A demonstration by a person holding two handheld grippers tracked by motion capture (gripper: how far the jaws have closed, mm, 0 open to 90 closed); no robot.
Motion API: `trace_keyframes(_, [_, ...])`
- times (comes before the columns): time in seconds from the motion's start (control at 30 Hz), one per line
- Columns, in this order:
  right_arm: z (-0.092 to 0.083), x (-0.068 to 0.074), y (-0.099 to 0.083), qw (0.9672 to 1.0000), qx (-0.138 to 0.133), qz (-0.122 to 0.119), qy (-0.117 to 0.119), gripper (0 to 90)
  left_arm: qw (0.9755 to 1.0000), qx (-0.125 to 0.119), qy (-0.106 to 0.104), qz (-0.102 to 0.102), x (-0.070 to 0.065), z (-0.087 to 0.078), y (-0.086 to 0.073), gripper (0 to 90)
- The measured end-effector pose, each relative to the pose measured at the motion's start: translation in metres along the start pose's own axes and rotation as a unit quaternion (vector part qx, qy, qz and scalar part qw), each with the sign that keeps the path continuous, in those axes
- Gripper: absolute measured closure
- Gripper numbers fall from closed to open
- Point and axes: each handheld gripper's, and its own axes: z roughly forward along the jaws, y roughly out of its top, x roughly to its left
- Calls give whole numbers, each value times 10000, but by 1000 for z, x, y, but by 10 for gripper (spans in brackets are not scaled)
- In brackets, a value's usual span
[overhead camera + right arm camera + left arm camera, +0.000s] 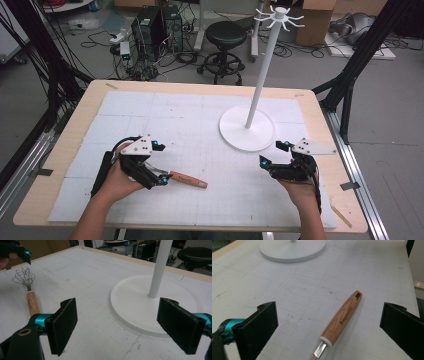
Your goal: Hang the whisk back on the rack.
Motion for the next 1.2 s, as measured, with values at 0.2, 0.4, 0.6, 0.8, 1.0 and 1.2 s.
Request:
trace_keyframes(0.2, [2, 1, 1, 10000, 26, -53, 31, 158, 9980, 525, -260, 248, 0, 16, 8, 155])
trace_keyframes(0.4, [2, 0, 0, 10000, 9, -16, 21, 158, 9930, 1055, -260, 456, -1, 27, 12, 237])
trace_keyframes(0.6, [2, 0, 1, 10000, 15, -12, 25, 158, 9850, 1546, -391, 662, -4, 40, 14, 351])
trace_keyframes(0.8, [1, -1, 0, 10000, 12, 20, 14, 158, 9782, 1914, -443, 675, -4, 50, 10, 440])
trace_keyframes(1.0, [2, -2, 0, 10000, 31, 21, 13, 158, 9708, 2257, -467, 668, -2, 57, 6, 496])
trace_keyframes(1.2, [2, -3, -2, 10000, 44, 48, -12, 159, 9686, 2333, -679, 523, 5, 60, 8, 547])
